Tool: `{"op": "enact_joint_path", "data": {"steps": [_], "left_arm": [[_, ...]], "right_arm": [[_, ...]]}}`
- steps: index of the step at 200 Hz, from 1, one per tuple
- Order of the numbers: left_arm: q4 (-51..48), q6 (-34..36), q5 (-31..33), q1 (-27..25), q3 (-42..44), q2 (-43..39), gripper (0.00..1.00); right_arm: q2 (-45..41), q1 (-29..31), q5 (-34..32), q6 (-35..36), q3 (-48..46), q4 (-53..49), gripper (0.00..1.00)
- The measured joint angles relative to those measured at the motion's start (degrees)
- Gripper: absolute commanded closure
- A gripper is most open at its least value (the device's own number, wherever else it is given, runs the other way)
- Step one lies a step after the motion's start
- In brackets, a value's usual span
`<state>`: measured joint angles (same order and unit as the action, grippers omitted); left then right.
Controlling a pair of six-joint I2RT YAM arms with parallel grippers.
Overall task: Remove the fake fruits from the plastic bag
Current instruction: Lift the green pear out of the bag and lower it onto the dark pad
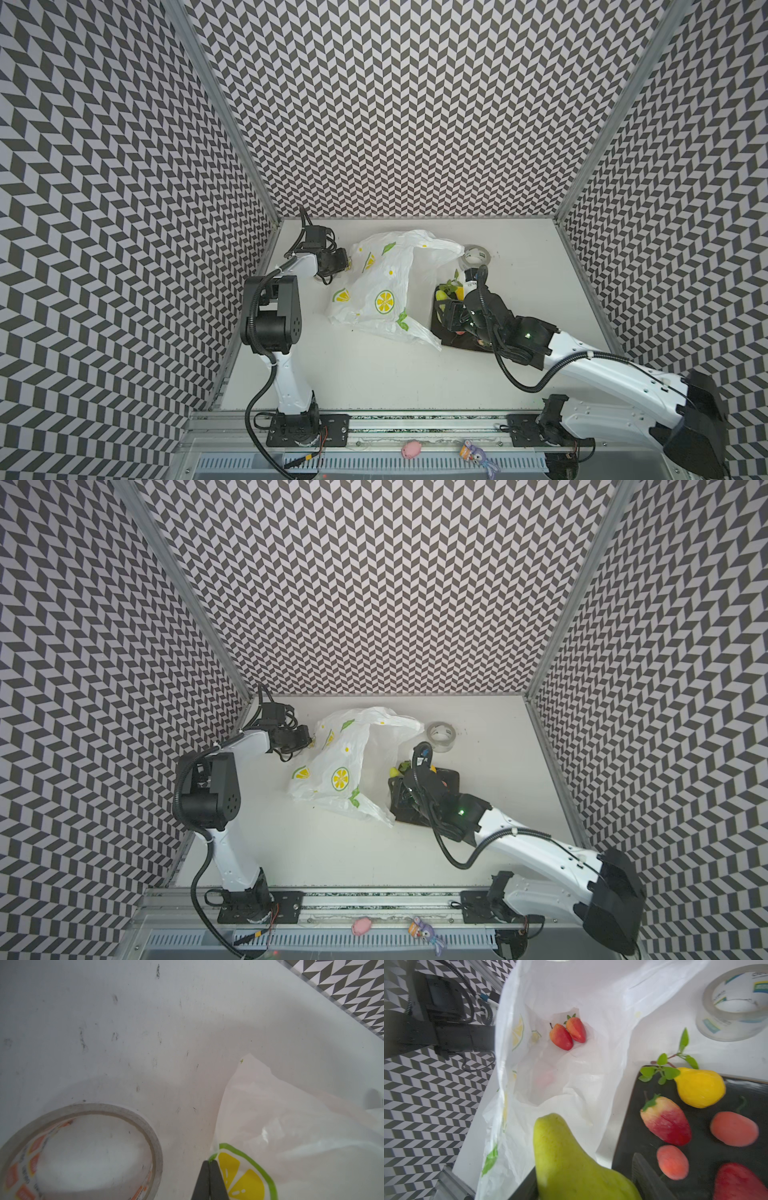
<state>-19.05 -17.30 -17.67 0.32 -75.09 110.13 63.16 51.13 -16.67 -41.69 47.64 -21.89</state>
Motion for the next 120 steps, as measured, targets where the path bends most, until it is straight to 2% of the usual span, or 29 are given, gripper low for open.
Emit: {"op": "enact_joint_path", "data": {"steps": [52, 120], "left_arm": [[0.17, 0.63, -0.22, 0.0, 0.09, -0.68, 1.0], [0.17, 1.09, -0.44, 0.0, 0.09, -0.74, 1.0]], "right_arm": [[-1.92, -8.63, -1.49, -0.76, -5.16, -4.85, 0.52], [7.91, -12.46, -1.4, 2.36, -9.42, 3.93, 0.49]]}}
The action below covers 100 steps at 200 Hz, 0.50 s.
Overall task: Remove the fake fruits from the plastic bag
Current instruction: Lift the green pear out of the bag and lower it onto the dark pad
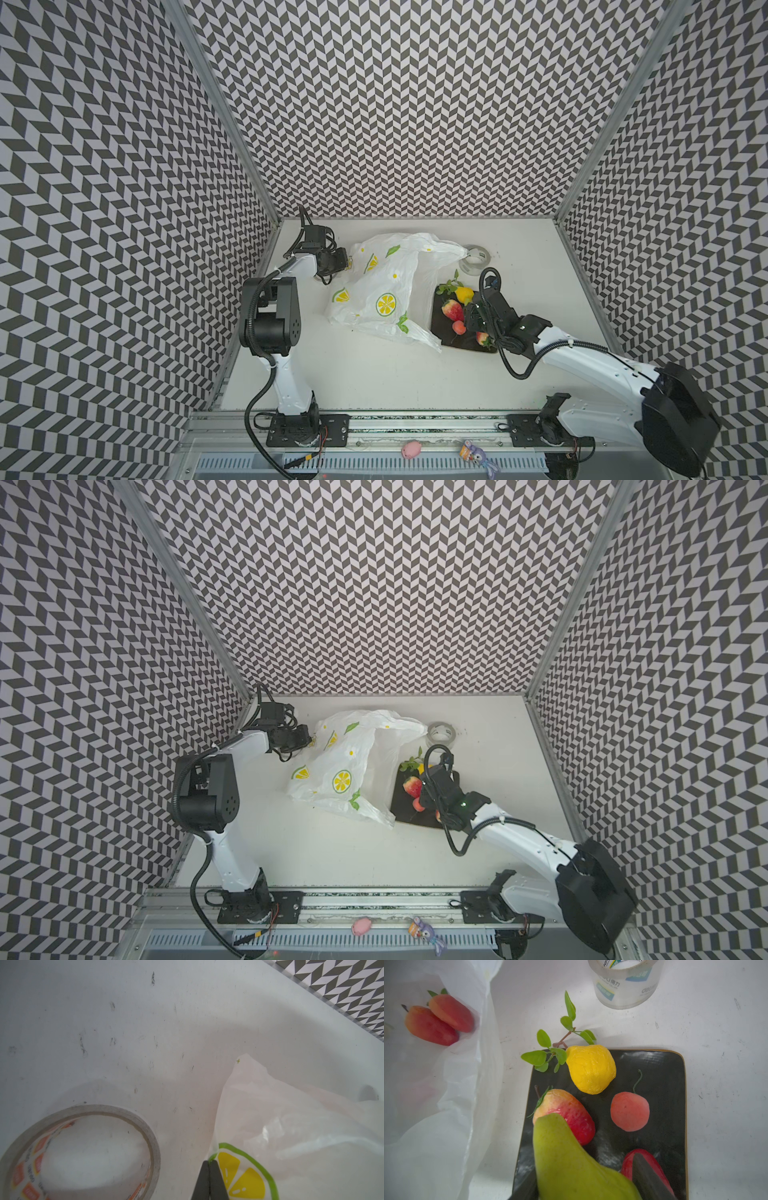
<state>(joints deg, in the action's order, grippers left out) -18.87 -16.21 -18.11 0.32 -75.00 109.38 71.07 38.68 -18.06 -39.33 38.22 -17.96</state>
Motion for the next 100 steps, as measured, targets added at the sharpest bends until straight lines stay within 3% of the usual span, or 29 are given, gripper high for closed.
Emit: {"op": "enact_joint_path", "data": {"steps": [24, 57, 100], "left_arm": [[-0.02, 0.17, 0.02, 0.0, 0.0, 0.0, 1.0], [-0.02, 0.31, 0.02, 0.0, 0.0, 0.0, 1.0], [-0.04, 0.33, 0.11, 0.0, 0.0, 0.0, 1.0]], "right_arm": [[2.86, -0.68, 0.15, 0.76, -0.9, 2.38, 0.46], [6.62, -0.98, 0.61, 1.92, -0.17, 3.26, 0.31], [7.32, -1.01, 1.2, 2.27, 0.02, 2.93, 0.22]]}}
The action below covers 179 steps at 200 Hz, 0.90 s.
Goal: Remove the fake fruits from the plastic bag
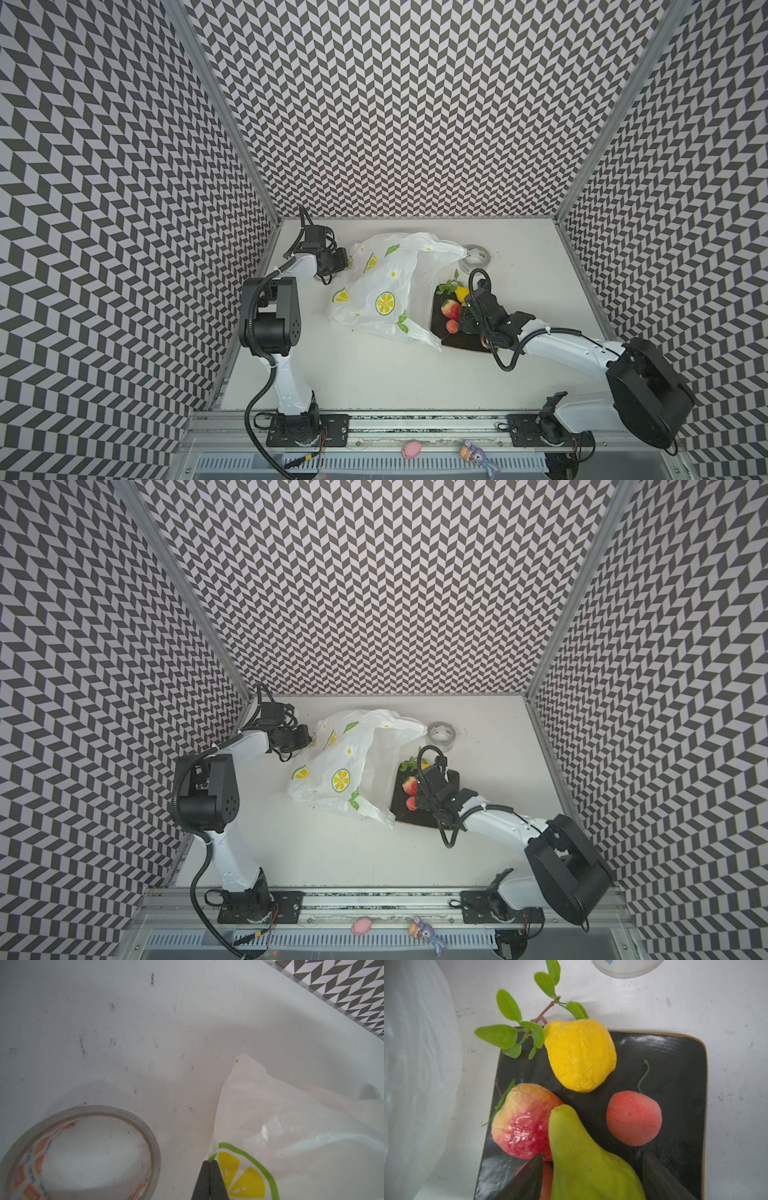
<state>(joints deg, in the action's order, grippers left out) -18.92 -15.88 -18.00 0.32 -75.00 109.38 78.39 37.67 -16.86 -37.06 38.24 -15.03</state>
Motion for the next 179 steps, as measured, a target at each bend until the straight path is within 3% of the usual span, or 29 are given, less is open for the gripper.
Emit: {"op": "enact_joint_path", "data": {"steps": [47, 74, 99, 115, 142, 158, 161, 163, 179], "left_arm": [[-0.2, 0.44, 0.33, 0.0, 0.0, -0.09, 1.0], [-0.24, 0.44, 0.33, 0.0, 0.0, -0.66, 1.0], [-0.42, 0.48, 0.11, 0.0, -0.09, -1.03, 1.0], [-1.22, 0.79, -0.09, 0.0, -0.7, -1.03, 0.83], [-2.49, 0.98, 0.37, 0.0, -1.97, -1.81, 0.4], [-3.67, 1.16, 1.46, 0.09, -2.08, -4.09, 0.26], [-3.91, 0.79, 1.75, 0.11, -2.19, -4.59, 0.13], [-4.26, 1.29, 2.1, 0.13, -2.38, -5.01, 0.09], [-6.08, 0.87, 3.45, 0.26, -4.81, -7.52, 0.03]], "right_arm": [[-6.12, 0.0, 0.02, 0.24, 3.65, -4.33, 0.21], [-12.13, 0.0, 1.51, 1.95, 6.1, -5.25, 0.31], [-16.15, 0.07, 6.84, 4.72, 6.16, -2.8, 0.43], [-16.22, 0.59, 10.03, 6.27, 6.16, 0.24, 0.46], [-13.68, 1.05, 14.71, 7.45, 6.16, 4.07, 0.47], [-11.69, 1.16, 17.0, 6.95, 6.14, 5.77, 0.48], [-11.34, 1.16, 17.49, 6.75, 6.08, 6.29, 0.47], [-11.17, 1.16, 17.77, 6.54, 6.05, 6.58, 0.48], [-10.05, 1.16, 19.54, 4.76, 5.86, 8.68, 0.47]]}}
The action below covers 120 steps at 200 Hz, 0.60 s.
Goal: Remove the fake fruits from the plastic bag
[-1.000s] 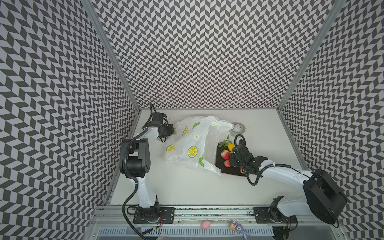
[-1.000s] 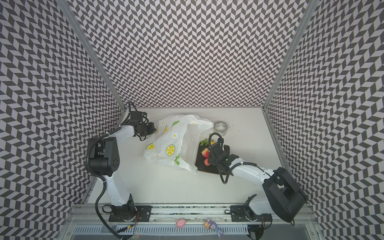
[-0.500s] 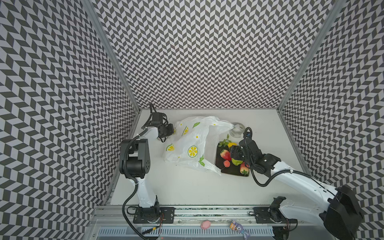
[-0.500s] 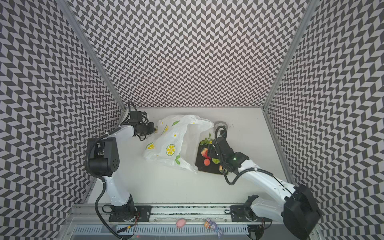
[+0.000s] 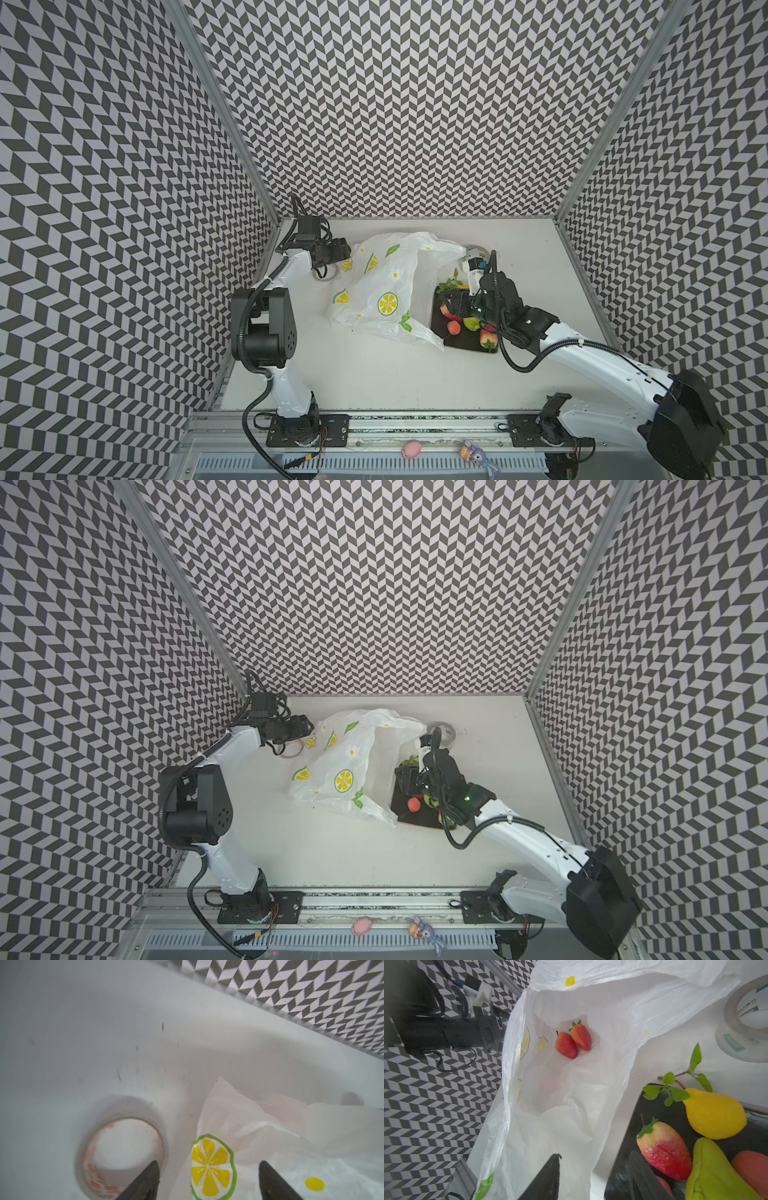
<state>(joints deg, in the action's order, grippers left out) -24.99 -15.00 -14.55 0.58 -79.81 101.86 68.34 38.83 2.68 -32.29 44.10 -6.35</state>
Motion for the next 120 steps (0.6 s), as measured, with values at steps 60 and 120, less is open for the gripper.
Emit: {"op": "enact_joint_path", "data": {"steps": [60, 120], "left_arm": [[-5.31, -1.03, 8.57, -6.49, -7.61, -11.28, 0.0], [-18.84, -4.22, 21.42, -32.72, -11.74, -13.86, 0.0]], "right_arm": [[-0.87, -0.96, -1.75, -5.53, -2.69, 1.73, 0.41], [-5.86, -3.78, -3.32, -7.37, -6.05, 0.33, 0.4]]}}
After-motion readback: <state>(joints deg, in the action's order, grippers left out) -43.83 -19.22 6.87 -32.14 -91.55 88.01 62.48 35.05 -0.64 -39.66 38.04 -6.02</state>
